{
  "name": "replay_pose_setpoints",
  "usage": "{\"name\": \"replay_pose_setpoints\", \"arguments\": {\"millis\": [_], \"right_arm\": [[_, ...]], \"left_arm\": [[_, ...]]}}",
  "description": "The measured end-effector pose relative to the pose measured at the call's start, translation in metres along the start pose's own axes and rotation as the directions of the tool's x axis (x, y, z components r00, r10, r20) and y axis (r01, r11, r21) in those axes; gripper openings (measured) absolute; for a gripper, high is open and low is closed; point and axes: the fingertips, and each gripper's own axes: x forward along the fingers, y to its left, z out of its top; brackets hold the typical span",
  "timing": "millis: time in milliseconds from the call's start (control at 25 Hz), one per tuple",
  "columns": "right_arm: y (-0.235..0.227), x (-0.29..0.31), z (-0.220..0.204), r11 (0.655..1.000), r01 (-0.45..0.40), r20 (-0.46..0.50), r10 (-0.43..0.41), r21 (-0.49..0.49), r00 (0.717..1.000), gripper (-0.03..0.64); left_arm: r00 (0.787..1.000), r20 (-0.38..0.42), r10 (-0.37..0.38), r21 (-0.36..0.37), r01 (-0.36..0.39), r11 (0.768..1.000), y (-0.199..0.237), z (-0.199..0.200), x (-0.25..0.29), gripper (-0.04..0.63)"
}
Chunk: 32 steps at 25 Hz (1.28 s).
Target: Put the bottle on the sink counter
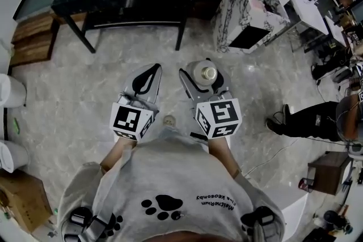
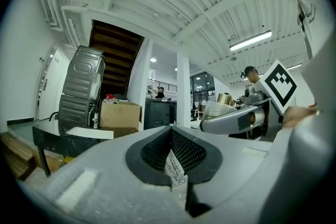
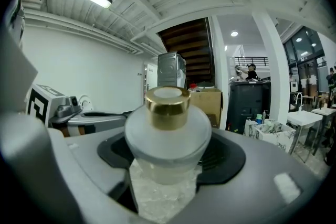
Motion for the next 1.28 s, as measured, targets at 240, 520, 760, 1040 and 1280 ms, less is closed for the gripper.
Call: {"name": "replay_pose_setpoints", "arguments": {"millis": [240,520,760,1040,1280], "right_arm": [[-0.043,0.035,0.007,0.999,-0.042,0.002,0.042,-0.008,0.999,0.334],[-0.069,0.054,0.011,0.997,-0.070,0.011,0.070,-0.010,0.997,0.334],[-0.084,0.064,0.009,0.998,-0.067,0.005,0.067,0.002,0.998,0.334],[-0.095,0.093,0.007,0.998,-0.059,-0.001,0.059,0.002,0.998,0.334],[-0.110,0.141,0.011,0.999,-0.051,-0.010,0.051,0.001,0.999,0.334]], "left_arm": [[0.999,0.002,0.043,0.004,-0.043,0.999,0.012,0.002,0.055,0.002],[0.997,-0.018,0.073,0.015,-0.073,0.997,0.015,0.000,0.085,0.003],[0.996,-0.030,0.081,0.017,-0.081,0.997,0.023,-0.002,0.101,0.003],[0.997,-0.040,0.068,0.002,-0.068,0.998,0.042,-0.014,0.125,0.003],[0.997,-0.041,0.060,-0.006,-0.060,0.998,0.080,-0.018,0.161,0.003]]}}
